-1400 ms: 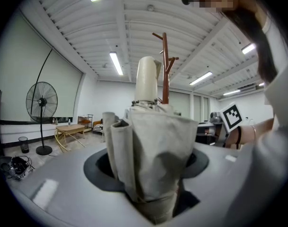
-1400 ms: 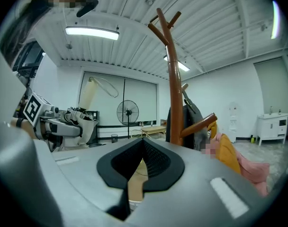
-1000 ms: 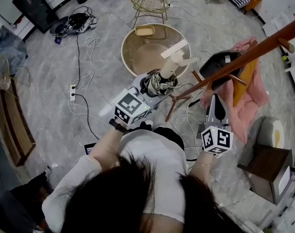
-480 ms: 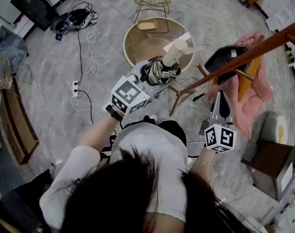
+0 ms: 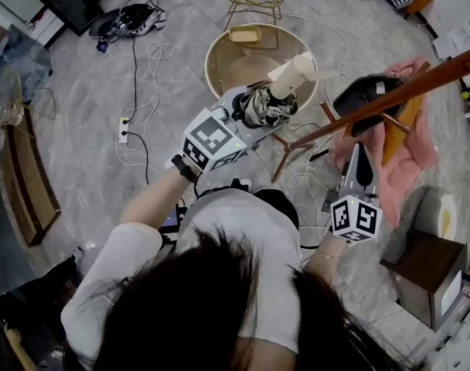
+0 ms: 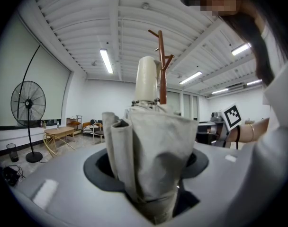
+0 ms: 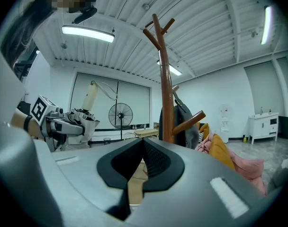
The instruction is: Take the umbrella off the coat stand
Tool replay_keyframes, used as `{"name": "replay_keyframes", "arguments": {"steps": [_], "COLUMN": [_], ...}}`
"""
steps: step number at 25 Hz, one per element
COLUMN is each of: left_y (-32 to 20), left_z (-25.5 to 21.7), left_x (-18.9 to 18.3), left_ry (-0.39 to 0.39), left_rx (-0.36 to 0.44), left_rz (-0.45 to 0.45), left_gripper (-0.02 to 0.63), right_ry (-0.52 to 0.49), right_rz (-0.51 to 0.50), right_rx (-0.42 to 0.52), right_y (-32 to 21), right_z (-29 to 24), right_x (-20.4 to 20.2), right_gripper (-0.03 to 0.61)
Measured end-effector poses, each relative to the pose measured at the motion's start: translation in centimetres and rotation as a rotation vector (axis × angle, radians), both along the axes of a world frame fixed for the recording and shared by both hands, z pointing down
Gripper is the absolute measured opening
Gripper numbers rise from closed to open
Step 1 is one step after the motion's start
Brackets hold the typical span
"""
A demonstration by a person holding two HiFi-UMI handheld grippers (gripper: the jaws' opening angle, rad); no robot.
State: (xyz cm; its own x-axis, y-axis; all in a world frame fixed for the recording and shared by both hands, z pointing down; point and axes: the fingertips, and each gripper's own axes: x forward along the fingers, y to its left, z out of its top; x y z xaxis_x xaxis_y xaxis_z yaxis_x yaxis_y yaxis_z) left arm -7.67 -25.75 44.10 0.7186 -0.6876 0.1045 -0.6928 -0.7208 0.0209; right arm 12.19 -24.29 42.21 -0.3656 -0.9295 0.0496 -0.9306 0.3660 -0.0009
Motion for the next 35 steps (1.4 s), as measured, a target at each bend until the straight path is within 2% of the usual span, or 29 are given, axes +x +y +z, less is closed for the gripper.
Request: {"name": "replay_keyframes", "arguments": {"steps": [35], "left_y": [1.1], "left_z": [-1.1], "left_x": [-0.7], "left_ry": [-0.021], "left_rx": [0.013], "left_rz": [0.012], "left_gripper": [0.333], "right_ry": [0.016], "right_rz": [0.000], "right_rx": [0.011], "right_y": [1.6], "right_z": [-0.4], "right_x": [-0.2], "right_gripper": [0.002]}}
